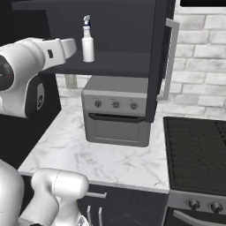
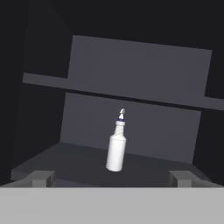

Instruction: Move the cutting board and knife to the sink. Then move spray from the cabinet to the counter.

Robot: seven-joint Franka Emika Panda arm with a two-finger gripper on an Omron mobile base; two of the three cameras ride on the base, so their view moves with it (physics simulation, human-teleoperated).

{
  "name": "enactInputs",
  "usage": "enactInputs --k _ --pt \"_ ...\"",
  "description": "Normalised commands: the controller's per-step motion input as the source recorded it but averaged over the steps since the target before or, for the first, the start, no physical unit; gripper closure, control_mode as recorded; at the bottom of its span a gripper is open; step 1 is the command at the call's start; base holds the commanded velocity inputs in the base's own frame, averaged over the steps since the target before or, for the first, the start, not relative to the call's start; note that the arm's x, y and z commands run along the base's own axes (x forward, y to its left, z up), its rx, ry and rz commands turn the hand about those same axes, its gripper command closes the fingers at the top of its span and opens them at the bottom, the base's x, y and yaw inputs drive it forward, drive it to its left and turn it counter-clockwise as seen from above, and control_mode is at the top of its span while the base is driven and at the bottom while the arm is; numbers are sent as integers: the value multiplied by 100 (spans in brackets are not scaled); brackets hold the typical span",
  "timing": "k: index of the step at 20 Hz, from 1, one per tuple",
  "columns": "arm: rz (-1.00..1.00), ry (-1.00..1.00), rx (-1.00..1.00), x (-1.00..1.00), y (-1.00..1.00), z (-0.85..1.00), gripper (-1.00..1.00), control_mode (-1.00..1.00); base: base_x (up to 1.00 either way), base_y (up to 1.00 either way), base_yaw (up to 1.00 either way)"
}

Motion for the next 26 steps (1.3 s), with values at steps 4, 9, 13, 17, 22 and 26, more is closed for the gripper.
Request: enactInputs --k 4,9,13,17,22,26 --pt "0 0 0 38 0 0 -100 -100 0 0 0" --pt "0 1 0 38 0 0 -100 -100 0 0 0" --pt "0 2 0 39 0 -2 -100 -100 0 0 0" --pt "0 3 0 38 0 -5 -100 -100 0 0 0" --pt "0 1 0 37 0 -4 -100 -100 0 0 0" --pt "0 0 0 35 0 -12 -100 -100 0 0 0"
